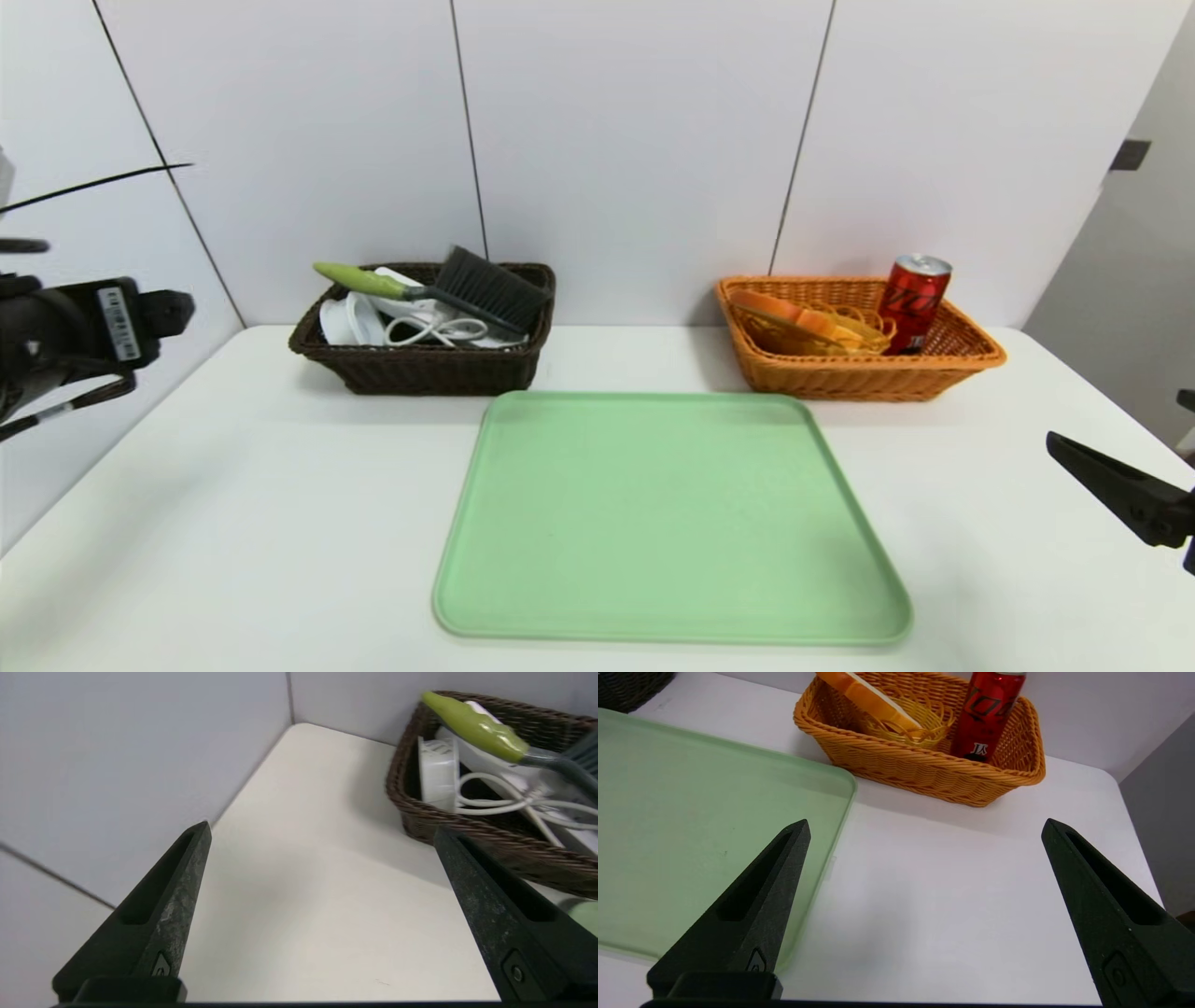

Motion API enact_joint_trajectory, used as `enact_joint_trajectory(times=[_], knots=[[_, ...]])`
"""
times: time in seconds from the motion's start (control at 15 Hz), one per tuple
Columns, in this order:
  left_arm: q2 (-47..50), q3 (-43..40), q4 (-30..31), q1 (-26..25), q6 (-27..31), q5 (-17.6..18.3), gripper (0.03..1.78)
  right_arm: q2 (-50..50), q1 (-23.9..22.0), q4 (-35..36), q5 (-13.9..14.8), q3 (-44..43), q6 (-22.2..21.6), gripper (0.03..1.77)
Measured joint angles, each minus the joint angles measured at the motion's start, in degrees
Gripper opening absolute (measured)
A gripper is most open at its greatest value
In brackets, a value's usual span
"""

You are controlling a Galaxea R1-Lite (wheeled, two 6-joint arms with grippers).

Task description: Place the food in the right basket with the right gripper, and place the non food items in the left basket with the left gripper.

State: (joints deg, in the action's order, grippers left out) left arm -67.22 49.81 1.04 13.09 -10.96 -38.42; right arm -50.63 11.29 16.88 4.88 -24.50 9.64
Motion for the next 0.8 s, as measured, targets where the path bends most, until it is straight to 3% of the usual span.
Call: enact_joint_trajectory(times=[0.27,0.47,0.8], knots=[[11.35,-9.29,2.34,-8.98,3.83,-1.07,1.69,5.21,-2.3,0.0,-1.41,3.54,3.28,1.71],[18.27,-17.92,7.01,-12.24,4.77,-0.33,1.69,9.47,-5.32,0.21,-5.18,7.14,7.88,1.71],[34.15,-31.79,11.75,-13.58,6.25,8.61,1.69,19.48,-6.5,-2.85,-6.78,11.91,8.29,1.71]])
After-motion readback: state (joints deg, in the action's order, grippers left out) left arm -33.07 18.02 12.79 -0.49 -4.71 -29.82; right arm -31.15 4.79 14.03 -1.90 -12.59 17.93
